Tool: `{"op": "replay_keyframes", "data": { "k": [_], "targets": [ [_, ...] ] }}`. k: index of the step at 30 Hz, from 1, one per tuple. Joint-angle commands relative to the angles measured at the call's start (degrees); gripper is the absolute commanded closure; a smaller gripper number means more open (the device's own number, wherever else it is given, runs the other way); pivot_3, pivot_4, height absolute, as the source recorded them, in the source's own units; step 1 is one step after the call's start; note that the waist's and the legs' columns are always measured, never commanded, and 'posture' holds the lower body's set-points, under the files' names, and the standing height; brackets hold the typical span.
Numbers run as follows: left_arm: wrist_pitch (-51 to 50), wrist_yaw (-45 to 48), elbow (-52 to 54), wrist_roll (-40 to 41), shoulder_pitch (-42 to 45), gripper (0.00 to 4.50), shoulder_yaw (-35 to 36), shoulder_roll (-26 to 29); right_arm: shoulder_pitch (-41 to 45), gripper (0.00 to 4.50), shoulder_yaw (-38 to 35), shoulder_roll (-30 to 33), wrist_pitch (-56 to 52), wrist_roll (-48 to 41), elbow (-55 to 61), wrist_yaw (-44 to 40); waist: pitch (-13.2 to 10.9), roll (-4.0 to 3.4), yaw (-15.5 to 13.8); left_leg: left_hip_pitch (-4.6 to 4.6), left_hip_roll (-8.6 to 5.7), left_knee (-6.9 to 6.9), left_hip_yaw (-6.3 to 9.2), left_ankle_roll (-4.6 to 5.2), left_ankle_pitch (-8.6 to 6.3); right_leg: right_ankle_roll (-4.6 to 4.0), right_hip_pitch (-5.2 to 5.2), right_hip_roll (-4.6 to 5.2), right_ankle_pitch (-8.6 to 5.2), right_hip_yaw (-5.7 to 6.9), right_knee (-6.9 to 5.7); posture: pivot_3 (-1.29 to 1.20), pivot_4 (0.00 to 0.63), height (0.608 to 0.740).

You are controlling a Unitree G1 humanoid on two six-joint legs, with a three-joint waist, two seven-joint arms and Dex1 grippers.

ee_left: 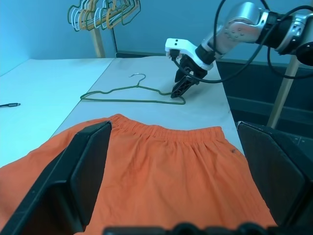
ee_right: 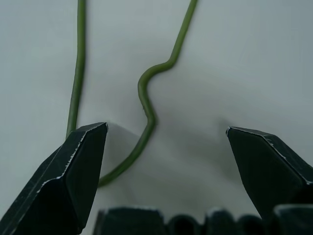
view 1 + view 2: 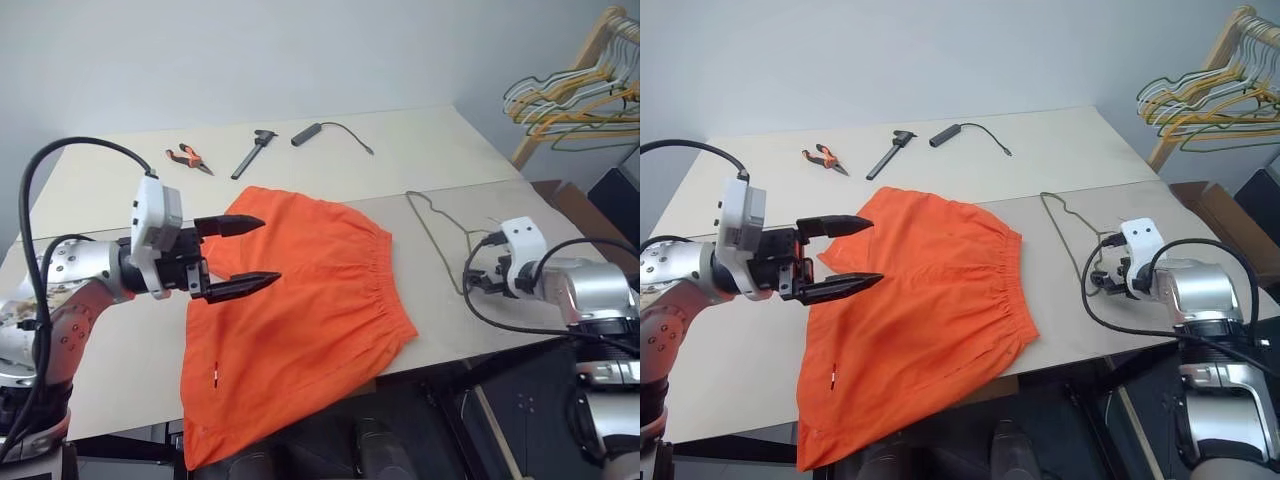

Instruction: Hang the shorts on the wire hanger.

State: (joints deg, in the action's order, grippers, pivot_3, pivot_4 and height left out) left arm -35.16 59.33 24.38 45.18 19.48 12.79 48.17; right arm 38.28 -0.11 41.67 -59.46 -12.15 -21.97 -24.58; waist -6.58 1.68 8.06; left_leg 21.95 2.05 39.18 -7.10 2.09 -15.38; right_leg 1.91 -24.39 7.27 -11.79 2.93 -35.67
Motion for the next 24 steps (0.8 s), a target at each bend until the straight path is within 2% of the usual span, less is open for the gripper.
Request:
{"op": "replay_keyframes", "data": {
  "k": [1, 3, 6, 16, 20, 24],
  "targets": [
    [0.09, -0.08, 2.51, 1.29, -0.02, 0.03, 1.14, 0.79, 3.63, 0.00, -0.80, -1.11, -1.32, 1.64, -4.76, 1.62, 0.00, 0.00, 0.19, 0.01, 0.00, 0.01, 0.02, 0.00, 0.00, 0.00, 0.01, 0.00, 0.00, 0.01, 0.00, -0.19, 0.082, 0.740],
    [-0.09, 0.17, 2.99, 1.46, -0.32, 0.01, 1.29, 1.16, 5.48, 0.17, -1.02, -1.77, -2.74, 1.52, -7.71, 1.39, 0.00, 0.01, 0.62, 0.00, 0.00, 0.02, 0.03, -0.01, 0.01, 0.01, 0.03, 0.01, 0.00, 0.01, 0.00, -0.19, 0.093, 0.740],
    [-0.19, 0.67, 3.23, 1.50, -0.45, 0.00, 1.39, 1.68, 7.29, 0.89, -1.20, -2.19, -4.72, 0.74, -10.88, 0.10, 0.00, 0.01, 0.82, 0.00, 0.00, 0.04, 0.04, -0.01, 0.01, 0.02, 0.04, 0.01, 0.01, 0.01, 0.00, -0.19, 0.094, 0.740],
    [0.64, 1.92, 2.40, 0.60, -0.08, 0.00, 0.81, 2.65, 6.14, 4.44, -1.15, -2.14, -9.72, 0.27, -7.70, -1.64, 0.04, 0.06, 0.84, -0.02, 0.01, 0.04, 0.10, -0.01, 0.00, 0.03, 0.08, 0.01, 0.01, 0.05, 0.00, -0.20, 0.091, 0.740],
    [0.73, 1.70, 1.57, 0.06, 0.74, 0.00, -0.01, 2.25, 4.91, 4.47, -2.71, -2.42, -11.10, 0.20, -3.32, -0.42, 0.04, 0.06, 0.82, -0.01, 0.02, 0.04, 0.10, -0.02, 0.01, 0.04, 0.07, 0.01, 0.00, 0.05, -0.01, -0.20, 0.088, 0.740],
    [0.18, -0.14, -0.59, -0.90, 3.17, 0.00, -1.28, 1.29, 2.57, 4.47, -7.36, -2.95, -6.06, -0.72, 7.59, 1.27, 0.03, 0.05, 0.72, 0.03, 0.00, 0.04, 0.12, -0.04, 0.02, 0.04, 0.05, 0.01, 0.00, 0.07, -0.01, -0.21, 0.085, 0.740]
  ]
}}
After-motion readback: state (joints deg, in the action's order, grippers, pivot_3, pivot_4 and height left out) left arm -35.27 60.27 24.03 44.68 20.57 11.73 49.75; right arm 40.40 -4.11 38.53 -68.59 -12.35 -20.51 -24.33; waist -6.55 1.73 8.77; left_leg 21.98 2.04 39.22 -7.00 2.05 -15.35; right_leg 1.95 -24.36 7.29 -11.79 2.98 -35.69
